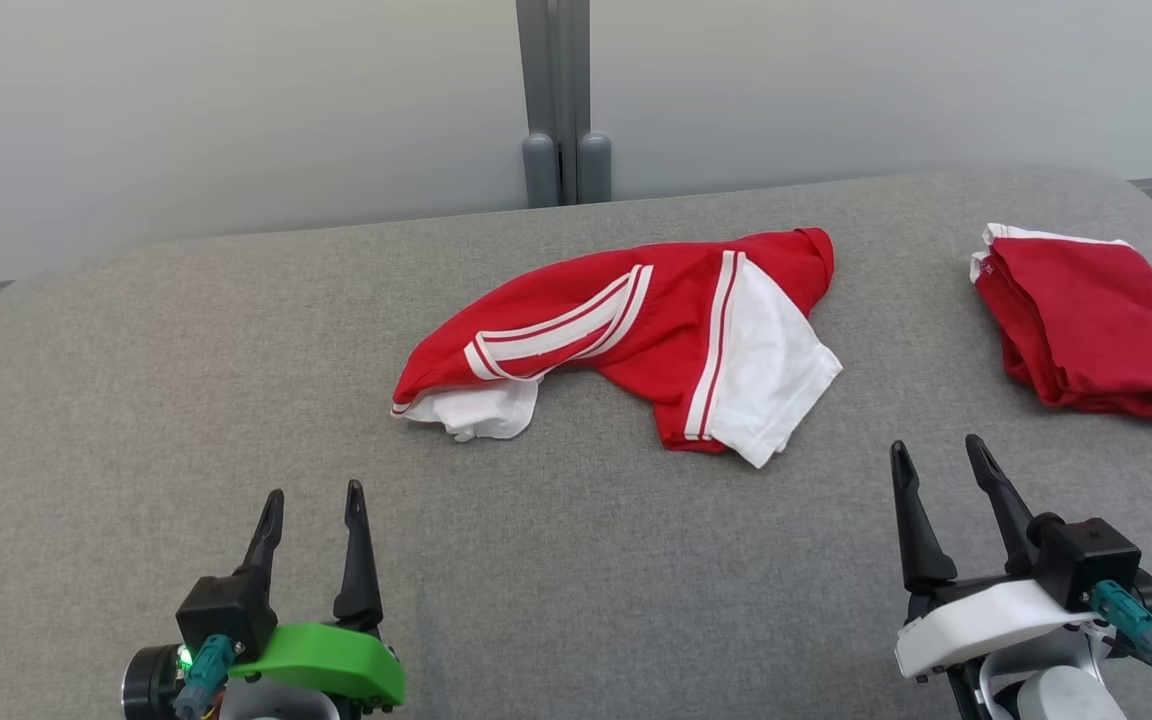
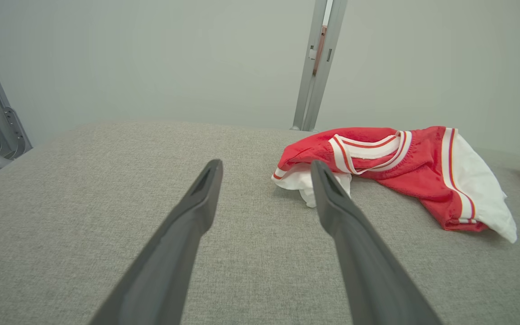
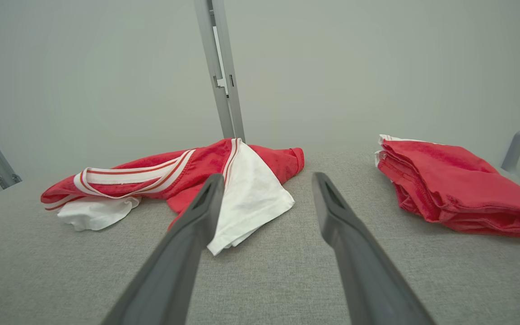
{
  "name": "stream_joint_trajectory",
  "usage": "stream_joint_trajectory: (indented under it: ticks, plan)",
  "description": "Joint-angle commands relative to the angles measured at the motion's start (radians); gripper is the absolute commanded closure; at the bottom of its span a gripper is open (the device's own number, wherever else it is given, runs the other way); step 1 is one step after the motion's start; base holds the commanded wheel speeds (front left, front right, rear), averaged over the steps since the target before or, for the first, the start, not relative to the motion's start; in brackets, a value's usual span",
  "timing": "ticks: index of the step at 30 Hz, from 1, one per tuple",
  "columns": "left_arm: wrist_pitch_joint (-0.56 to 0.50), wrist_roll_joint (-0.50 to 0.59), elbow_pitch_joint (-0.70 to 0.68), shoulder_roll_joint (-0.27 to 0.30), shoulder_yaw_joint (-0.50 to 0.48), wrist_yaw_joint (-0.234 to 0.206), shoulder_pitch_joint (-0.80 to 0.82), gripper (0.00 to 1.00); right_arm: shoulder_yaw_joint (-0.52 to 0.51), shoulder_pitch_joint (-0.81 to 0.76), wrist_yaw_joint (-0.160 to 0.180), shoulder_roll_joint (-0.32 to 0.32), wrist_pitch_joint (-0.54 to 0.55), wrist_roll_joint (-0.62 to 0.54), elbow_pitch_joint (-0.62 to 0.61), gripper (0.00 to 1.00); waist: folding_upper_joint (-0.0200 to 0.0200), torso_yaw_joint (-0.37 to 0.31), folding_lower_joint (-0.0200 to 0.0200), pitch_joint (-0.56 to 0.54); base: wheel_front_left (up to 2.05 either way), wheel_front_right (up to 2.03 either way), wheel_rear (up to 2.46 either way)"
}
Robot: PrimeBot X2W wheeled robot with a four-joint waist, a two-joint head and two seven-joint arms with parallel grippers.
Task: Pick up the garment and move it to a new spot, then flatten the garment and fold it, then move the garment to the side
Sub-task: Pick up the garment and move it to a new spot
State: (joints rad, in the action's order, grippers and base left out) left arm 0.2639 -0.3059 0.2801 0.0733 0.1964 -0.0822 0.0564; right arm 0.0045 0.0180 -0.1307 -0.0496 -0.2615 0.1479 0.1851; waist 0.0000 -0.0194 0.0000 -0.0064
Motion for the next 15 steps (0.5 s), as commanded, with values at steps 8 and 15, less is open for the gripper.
stream_joint_trajectory:
  ticks: [8,15]
  plan:
    - [0.0,0.013,-0.007,-0.01,-0.014,0.009,-0.015,0.0,0.006,0.015,0.0,-0.002,-0.005,0.009,0.014,0.0,0.0,0.01,0.0,0.002,0.0,0.0,0.0]
    - [0.0,0.021,-0.01,-0.014,-0.02,0.012,-0.019,0.0,0.006,0.016,0.0,-0.002,-0.005,0.01,0.016,0.0,0.0,0.006,0.0,0.005,0.0,0.0,0.0]
